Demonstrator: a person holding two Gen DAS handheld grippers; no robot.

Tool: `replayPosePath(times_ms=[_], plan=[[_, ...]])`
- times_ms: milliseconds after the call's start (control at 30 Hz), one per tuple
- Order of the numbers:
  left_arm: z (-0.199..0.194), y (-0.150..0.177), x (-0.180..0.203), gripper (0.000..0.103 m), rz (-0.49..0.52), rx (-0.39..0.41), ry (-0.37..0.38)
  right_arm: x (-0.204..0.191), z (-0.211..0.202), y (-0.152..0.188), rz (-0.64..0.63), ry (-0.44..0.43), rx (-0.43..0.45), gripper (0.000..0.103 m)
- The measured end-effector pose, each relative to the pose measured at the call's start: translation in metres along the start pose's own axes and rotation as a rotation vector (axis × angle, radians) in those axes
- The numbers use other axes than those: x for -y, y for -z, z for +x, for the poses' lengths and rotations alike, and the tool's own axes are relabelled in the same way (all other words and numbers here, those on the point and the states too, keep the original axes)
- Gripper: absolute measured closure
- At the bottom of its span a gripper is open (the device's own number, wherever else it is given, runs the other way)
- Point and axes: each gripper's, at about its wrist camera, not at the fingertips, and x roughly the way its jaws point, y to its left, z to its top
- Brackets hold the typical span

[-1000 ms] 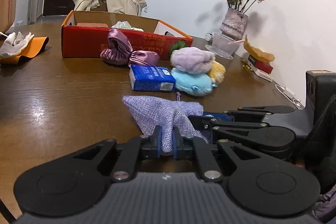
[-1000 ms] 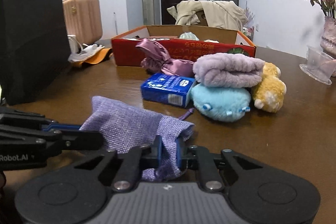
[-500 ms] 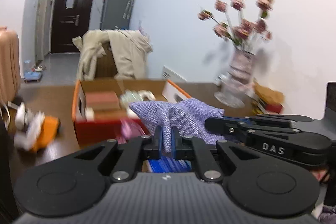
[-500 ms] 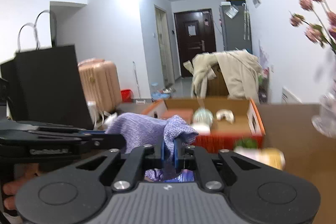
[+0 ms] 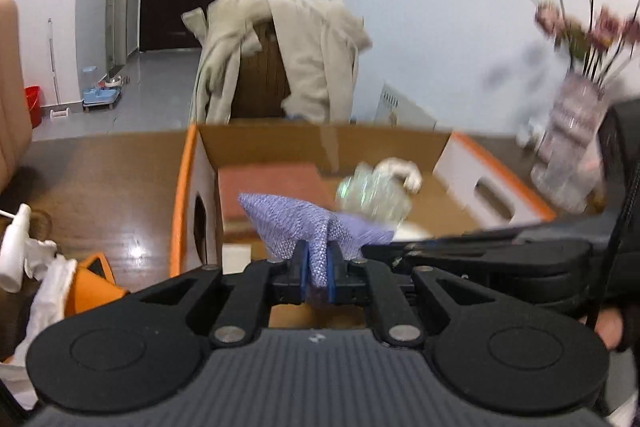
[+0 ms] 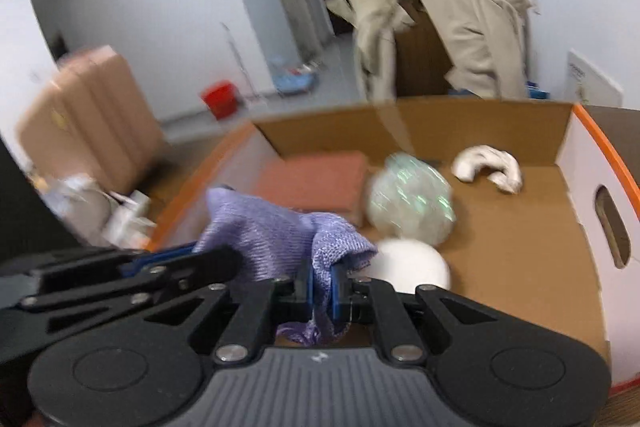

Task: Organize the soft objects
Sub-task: 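Carry the purple sachet into the cardboard box and open the tools, then move both tools back over the plush toys on the table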

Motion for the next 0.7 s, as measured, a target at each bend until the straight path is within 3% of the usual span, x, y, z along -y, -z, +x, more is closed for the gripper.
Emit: replayPosePath(times_ms=[67, 200, 233, 300, 333, 400, 567, 700], plan=[[0.011, 0.007, -0.001, 0.092, 0.01, -0.026, -0.006, -0.009, 0.003, 0.008, -0.079, 0.069, 0.013, 0.094], [0.008, 0.013, -0.008, 0.083, -0.023, -0.013, -0.002, -0.017, 0.002, 0.006, -0.111, 0.071, 0.029, 0.086], [0.004, 0.012, -0.01, 0.078, -0.03, -0.006, 0.0, -0.016, 0.001, 0.003, -0.103, 0.06, 0.024, 0.086], [-0.009, 0.01, -0.014, 0.071, -0.048, 0.013, 0.01, -0.016, -0.006, -0.003, -0.082, 0.044, 0.021, 0.076], [-0.015, 0.008, -0.015, 0.061, -0.055, 0.022, 0.005, -0.015, -0.013, -0.006, -0.08, 0.032, 0.04, 0.074], [-0.03, 0.008, -0.015, 0.056, -0.059, 0.052, -0.012, -0.011, -0.034, -0.009, -0.071, 0.019, 0.084, 0.065], [-0.076, 0.007, 0.001, 0.051, -0.048, 0.115, -0.023, -0.016, -0.101, -0.013, -0.084, 0.031, 0.19, 0.063], [-0.121, 0.009, 0.024, 0.047, -0.017, 0.201, -0.016, -0.021, -0.169, -0.002, -0.134, 0.056, 0.296, 0.051]])
